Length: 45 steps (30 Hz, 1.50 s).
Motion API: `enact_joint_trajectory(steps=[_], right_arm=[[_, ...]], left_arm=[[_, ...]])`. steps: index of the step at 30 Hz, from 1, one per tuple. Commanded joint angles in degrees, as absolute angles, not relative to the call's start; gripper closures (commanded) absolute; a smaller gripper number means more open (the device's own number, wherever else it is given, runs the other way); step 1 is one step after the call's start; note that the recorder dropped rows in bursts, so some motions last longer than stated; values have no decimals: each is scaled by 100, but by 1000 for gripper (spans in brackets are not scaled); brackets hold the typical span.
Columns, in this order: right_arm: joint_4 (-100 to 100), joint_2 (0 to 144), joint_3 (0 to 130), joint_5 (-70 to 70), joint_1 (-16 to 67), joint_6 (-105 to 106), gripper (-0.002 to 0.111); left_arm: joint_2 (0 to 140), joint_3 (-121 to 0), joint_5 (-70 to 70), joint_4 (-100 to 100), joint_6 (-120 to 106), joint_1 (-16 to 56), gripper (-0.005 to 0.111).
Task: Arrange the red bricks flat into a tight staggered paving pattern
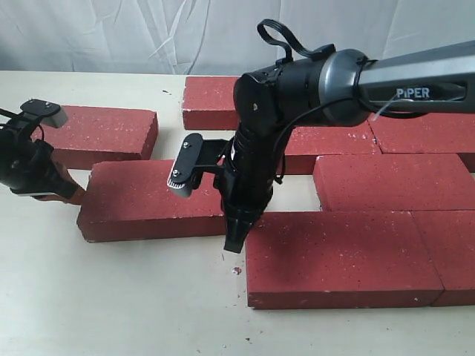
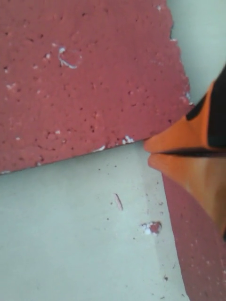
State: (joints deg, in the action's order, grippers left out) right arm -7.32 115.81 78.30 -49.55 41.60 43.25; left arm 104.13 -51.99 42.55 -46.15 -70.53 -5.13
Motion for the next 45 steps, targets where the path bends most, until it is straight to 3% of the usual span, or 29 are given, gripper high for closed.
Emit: enact_joint_trajectory(steps=[1, 15, 21, 32, 45], right_arm=[[-436, 11559, 7853, -4893, 4138, 4025, 109], [-823, 10760, 7840, -5945, 4113, 3809, 109], [-427, 10490, 7522, -5002, 3666, 3651, 109], [-676, 10482, 7393, -4009, 1977, 2781, 109], [-1025, 10482, 7393, -3728, 1886, 2781, 109]], left_arm=[[10399, -5213, 4456, -4674, -7053, -515, 107], [10341, -5213, 3825, -4546, -6685, -515, 107], [10331, -5213, 3824, -4364, -6337, -515, 107], [10623, -5213, 3803, -4588, -6307, -505, 107], [10687, -5213, 3592, -4719, -6333, -284, 107]])
